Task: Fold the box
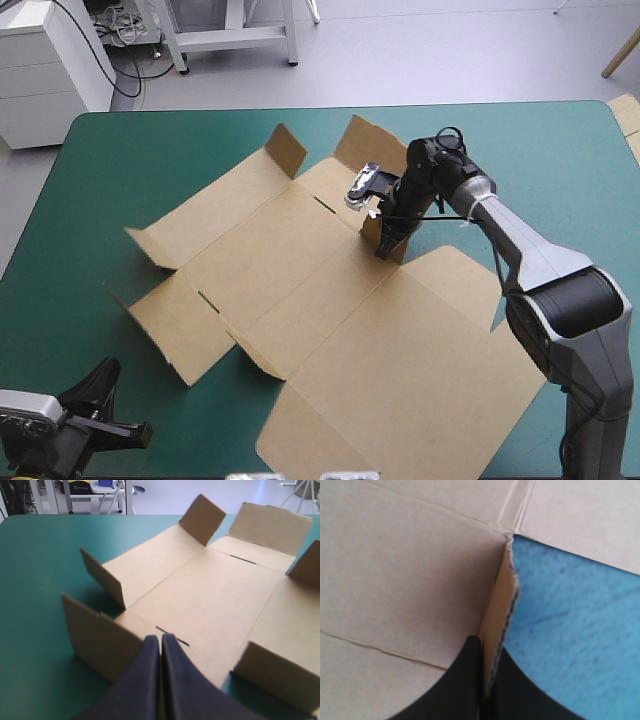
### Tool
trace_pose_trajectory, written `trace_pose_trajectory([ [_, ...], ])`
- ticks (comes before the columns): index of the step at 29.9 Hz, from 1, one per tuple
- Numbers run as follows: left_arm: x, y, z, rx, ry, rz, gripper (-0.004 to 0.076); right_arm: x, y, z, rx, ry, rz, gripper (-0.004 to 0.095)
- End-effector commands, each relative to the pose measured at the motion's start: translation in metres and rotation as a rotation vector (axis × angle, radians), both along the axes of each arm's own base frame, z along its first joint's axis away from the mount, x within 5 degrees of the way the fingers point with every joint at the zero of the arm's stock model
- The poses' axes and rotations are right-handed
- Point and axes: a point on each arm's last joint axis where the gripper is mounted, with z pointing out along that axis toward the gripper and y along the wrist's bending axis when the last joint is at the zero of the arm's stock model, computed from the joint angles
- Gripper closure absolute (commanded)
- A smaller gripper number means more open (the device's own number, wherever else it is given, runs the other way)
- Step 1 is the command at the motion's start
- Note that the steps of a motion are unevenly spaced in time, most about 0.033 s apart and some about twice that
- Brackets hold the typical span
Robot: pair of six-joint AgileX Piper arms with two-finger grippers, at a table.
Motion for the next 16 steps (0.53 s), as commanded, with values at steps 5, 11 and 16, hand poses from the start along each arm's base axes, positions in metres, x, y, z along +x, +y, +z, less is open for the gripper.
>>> trace_pose_trajectory([
  [5,-0.004,0.0,0.014,-0.028,-0.113,0.006,0.0731,0.003,0.048,0.038,-0.028,-0.251,0.385,0.0928],
  [11,-0.004,0.0,0.014,-0.028,-0.113,0.006,0.0731,-0.003,0.071,0.036,-0.076,-0.322,0.586,0.0928],
  [16,-0.004,0.0,0.014,-0.028,-0.113,0.006,0.0731,0.0,0.072,0.032,-0.085,-0.341,0.62,0.0929],
])
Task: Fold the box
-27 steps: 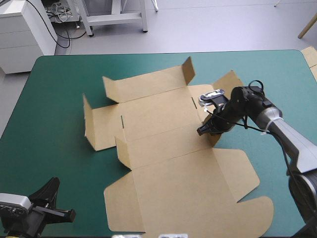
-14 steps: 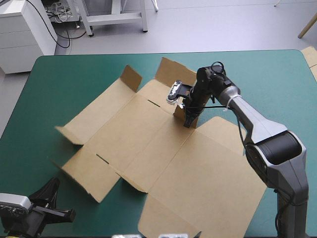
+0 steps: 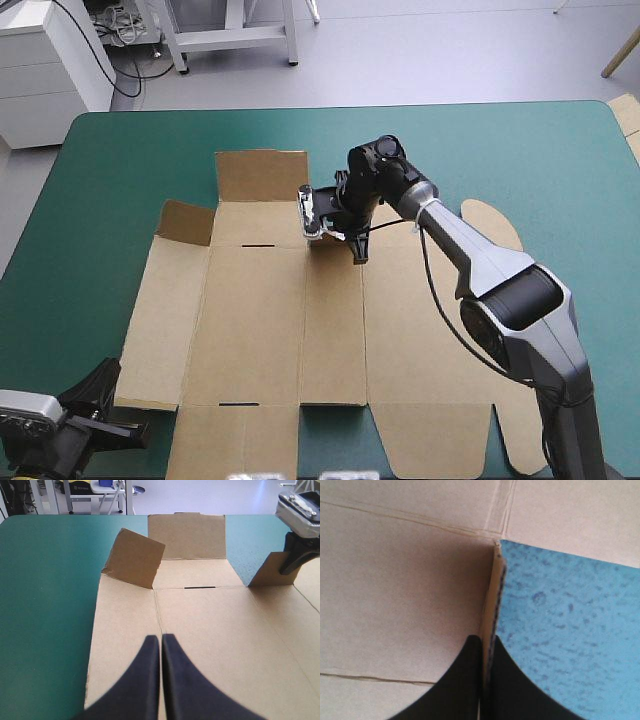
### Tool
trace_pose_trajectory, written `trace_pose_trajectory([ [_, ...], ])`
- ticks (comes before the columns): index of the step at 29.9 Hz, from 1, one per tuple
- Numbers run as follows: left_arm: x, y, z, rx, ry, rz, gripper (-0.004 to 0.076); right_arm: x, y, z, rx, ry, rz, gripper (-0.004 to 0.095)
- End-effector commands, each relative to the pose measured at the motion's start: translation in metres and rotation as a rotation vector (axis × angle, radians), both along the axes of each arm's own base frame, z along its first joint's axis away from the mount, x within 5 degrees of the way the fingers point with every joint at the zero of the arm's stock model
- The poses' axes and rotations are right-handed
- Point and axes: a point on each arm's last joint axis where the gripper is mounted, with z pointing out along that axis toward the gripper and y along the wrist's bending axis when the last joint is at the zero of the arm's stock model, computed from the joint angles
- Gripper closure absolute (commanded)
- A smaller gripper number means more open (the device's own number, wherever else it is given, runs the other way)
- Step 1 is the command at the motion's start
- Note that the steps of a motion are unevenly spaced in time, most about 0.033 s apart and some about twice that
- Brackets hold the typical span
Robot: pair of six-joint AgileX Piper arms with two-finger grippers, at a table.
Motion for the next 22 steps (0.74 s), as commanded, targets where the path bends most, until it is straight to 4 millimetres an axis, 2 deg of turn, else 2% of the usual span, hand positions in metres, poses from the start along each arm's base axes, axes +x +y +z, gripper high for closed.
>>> trace_pose_trajectory([
  [1,-0.004,0.0,0.014,-0.028,-0.113,0.006,0.0731,-0.001,-0.001,0.036,0.051,-0.133,0.05,0.0929],
  [8,-0.004,0.0,0.014,-0.028,-0.113,0.006,0.0731,0.005,0.004,0.039,0.131,-0.185,0.0,0.0923],
  [10,-0.004,0.0,0.014,-0.028,-0.113,0.006,0.0731,0.006,0.005,0.038,0.151,-0.181,-0.036,0.0877],
  [13,-0.004,0.0,0.014,-0.028,-0.113,0.006,0.0731,0.008,0.006,0.034,0.173,-0.16,-0.09,0.0704],
  [18,-0.004,0.0,0.014,-0.028,-0.113,0.006,0.0731,0.012,0.006,0.033,0.219,-0.139,-0.239,0.0223],
  [20,-0.004,0.0,0.014,-0.028,-0.113,0.006,0.0731,0.012,0.006,0.034,0.229,-0.133,-0.278,0.0096],
  [22,-0.004,0.0,0.014,-0.035,-0.112,0.007,0.0731,0.012,0.005,0.04,0.256,-0.114,-0.335,0.0039],
])
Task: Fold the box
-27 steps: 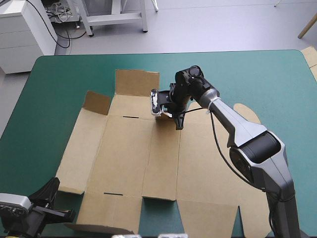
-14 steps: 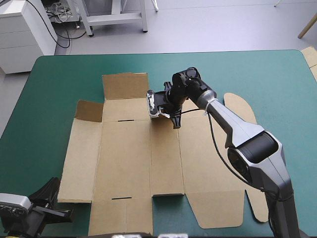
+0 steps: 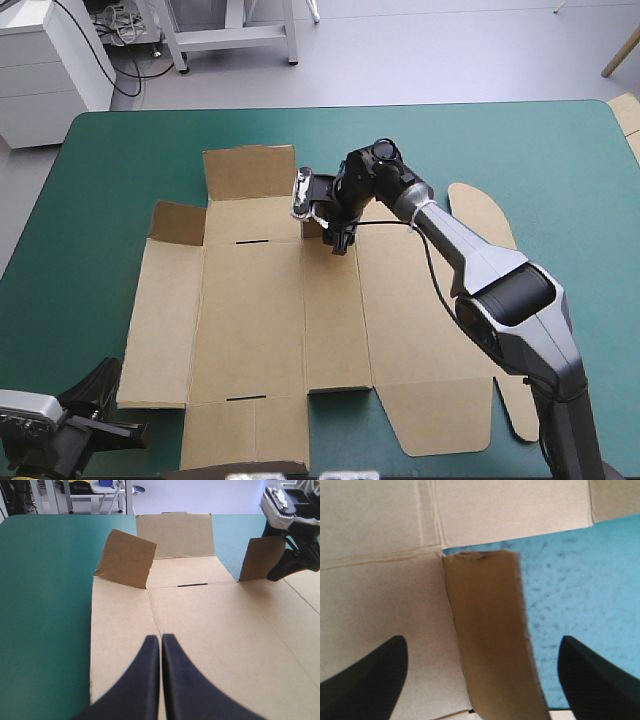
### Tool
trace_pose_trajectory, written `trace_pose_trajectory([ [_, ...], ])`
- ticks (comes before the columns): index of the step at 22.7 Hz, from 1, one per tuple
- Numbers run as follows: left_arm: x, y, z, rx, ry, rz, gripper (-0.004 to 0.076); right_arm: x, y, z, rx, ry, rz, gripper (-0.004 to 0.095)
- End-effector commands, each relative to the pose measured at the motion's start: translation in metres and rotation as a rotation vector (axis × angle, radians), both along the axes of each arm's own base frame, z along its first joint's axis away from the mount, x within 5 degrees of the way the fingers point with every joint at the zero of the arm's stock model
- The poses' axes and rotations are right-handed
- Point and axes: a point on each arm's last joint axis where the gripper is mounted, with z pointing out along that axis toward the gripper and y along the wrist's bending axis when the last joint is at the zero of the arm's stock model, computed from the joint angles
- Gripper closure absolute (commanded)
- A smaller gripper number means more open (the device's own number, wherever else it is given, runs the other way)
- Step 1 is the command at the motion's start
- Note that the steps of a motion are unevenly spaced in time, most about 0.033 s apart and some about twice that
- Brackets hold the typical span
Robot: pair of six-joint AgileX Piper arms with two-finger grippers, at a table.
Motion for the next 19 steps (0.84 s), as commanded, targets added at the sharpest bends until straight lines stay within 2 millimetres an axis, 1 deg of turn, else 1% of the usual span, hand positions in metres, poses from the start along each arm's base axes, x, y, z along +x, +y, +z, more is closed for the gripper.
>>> trace_pose_trajectory([
  [1,-0.004,0.0,0.014,-0.035,-0.112,0.007,0.0731,-0.005,-0.003,0.052,0.12,-0.069,-0.112,0.0042],
  [2,-0.004,0.0,0.014,-0.035,-0.112,0.007,0.0731,-0.006,-0.004,0.06,0.136,-0.062,-0.132,0.0051],
  [3,-0.004,0.0,0.014,-0.035,-0.112,0.007,0.073,-0.01,-0.006,0.081,0.169,-0.06,-0.166,0.005],
  [7,-0.004,0.0,0.014,-0.035,-0.112,0.007,0.0728,-0.022,-0.012,0.125,0.235,-0.07,-0.225,0.005],
  [8,-0.004,0.0,0.014,-0.035,-0.112,0.007,0.0728,-0.027,-0.015,0.144,0.291,-0.095,-0.257,0.0052],
  [11,-0.004,0.0,0.014,-0.035,-0.112,0.007,0.0728,-0.032,-0.021,0.165,0.321,-0.151,-0.284,0.0052],
  [12,-0.004,0.0,0.014,-0.035,-0.112,0.007,0.0728,-0.032,-0.024,0.169,0.328,-0.161,-0.33,0.0066],
  [13,-0.004,0.0,0.014,-0.035,-0.112,0.007,0.0728,-0.032,-0.027,0.172,0.333,-0.169,-0.371,0.0115],
  [14,-0.004,0.0,0.014,-0.035,-0.112,0.007,0.0728,-0.03,-0.031,0.173,0.329,-0.181,-0.423,0.0261],
  [15,-0.004,0.0,0.014,-0.035,-0.112,0.007,0.0728,-0.029,-0.033,0.173,0.334,-0.182,-0.474,0.0471],
  [16,-0.004,0.0,0.014,-0.035,-0.112,0.007,0.0727,-0.028,-0.035,0.173,0.375,-0.155,-0.565,0.0722],
  [17,-0.004,0.0,0.014,-0.035,-0.112,0.007,0.0727,-0.027,-0.038,0.174,0.415,-0.129,-0.637,0.0929],
  [18,-0.004,0.0,0.014,-0.035,-0.11,0.007,0.0723,-0.024,-0.043,0.174,0.455,-0.1,-0.708,0.0904],
  [19,-0.004,0.0,0.014,-0.035,-0.108,0.007,0.0695,-0.023,-0.046,0.175,0.478,-0.088,-0.745,0.091],
])
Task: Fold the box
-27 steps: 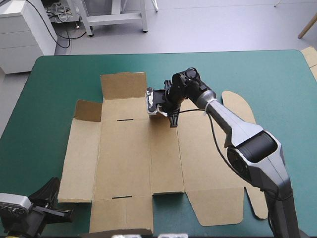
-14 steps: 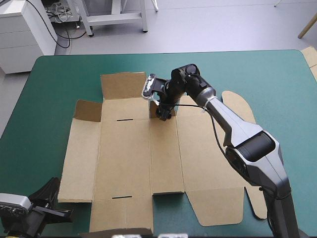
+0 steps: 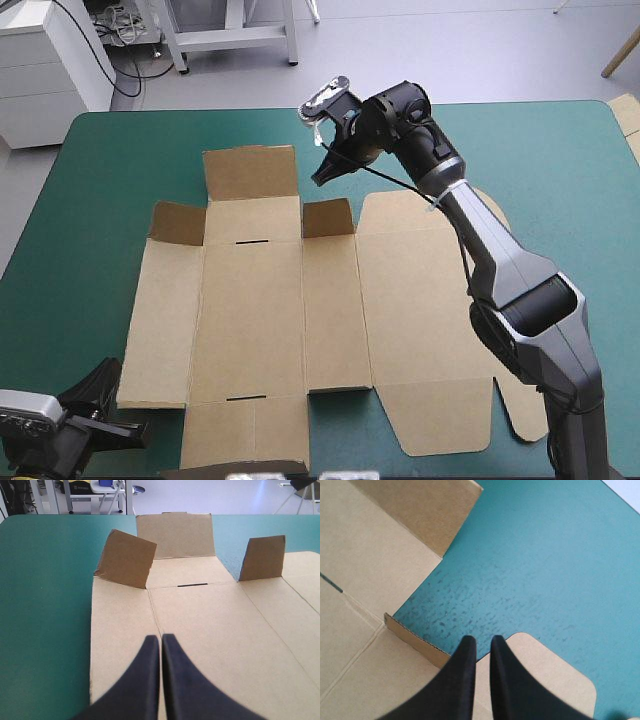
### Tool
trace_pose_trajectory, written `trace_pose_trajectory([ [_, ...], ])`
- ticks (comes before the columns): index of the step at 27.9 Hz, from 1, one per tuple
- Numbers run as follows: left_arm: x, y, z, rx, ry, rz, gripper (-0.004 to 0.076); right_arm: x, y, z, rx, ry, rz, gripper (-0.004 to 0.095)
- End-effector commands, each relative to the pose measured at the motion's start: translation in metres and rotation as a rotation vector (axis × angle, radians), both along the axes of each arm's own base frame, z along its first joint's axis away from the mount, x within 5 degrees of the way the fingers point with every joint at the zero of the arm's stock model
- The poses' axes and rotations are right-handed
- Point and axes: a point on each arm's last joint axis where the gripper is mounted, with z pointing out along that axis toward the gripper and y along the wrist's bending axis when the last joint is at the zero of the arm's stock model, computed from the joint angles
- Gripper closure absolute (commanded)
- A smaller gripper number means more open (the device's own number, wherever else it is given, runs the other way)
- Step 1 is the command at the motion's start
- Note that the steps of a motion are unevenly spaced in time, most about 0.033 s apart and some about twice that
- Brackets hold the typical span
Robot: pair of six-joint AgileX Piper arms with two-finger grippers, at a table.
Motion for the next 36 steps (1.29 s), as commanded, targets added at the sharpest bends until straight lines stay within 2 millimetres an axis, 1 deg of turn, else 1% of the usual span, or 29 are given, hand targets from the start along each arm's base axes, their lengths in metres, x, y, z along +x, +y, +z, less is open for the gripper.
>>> trace_pose_trajectory([
  [1,-0.003,0.0,0.014,-0.035,-0.106,0.006,0.062,-0.011,-0.027,0.05,0.155,-0.099,-0.145,0.091],
  [2,-0.003,0.0,0.014,-0.035,-0.106,0.006,0.0548,-0.012,-0.035,0.057,0.184,-0.103,-0.18,0.091],
  [5,-0.003,0.0,0.014,-0.049,-0.105,0.01,0.0354,-0.019,-0.051,0.073,0.221,-0.122,-0.214,0.091],
  [7,-0.002,0.001,0.014,-0.047,-0.112,0.022,0.019,-0.03,-0.066,0.082,0.234,-0.116,-0.249,0.091],
  [9,0.001,0.003,0.012,-0.028,-0.126,0.039,0.014,-0.039,-0.074,0.079,0.214,-0.087,-0.264,0.091],
  [11,0.004,0.003,0.01,-0.036,-0.143,0.044,0.0136,-0.053,-0.083,0.078,0.17,-0.08,-0.277,0.091],
  [15,0.006,0.004,0.007,-0.061,-0.136,0.055,0.0138,-0.081,-0.104,0.066,0.079,-0.067,-0.333,0.091],
  [17,0.007,0.005,0.01,-0.041,-0.128,0.062,0.0138,-0.095,-0.113,0.063,0.076,-0.08,-0.352,0.091],
  [18,0.009,0.006,0.013,-0.024,-0.122,0.069,0.0138,-0.106,-0.117,0.061,0.085,-0.085,-0.354,0.091],
  [20,0.013,0.006,0.023,-0.008,-0.107,0.076,0.0138,-0.122,-0.124,0.058,0.097,-0.081,-0.359,0.091],
  [23,0.027,0.006,0.045,0.008,-0.069,0.076,0.0138,-0.145,-0.134,0.05,0.104,-0.067,-0.367,0.091],
  [28,0.067,0.007,0.089,0.069,0.019,0.09,0.0138,-0.184,-0.15,0.029,0.117,-0.037,-0.377,0.091],
  [30,0.084,0.008,0.104,0.097,0.062,0.096,0.0138,-0.198,-0.156,0.021,0.13,-0.044,-0.382,0.091],
  [34,0.109,0.007,0.124,0.087,0.093,0.096,0.0139,-0.225,-0.168,0.01,0.146,-0.06,-0.382,0.091],
  [36,0.118,0.004,0.124,0.037,0.125,0.088,0.0142,-0.238,-0.173,0.005,0.164,-0.06,-0.395,0.091],
])
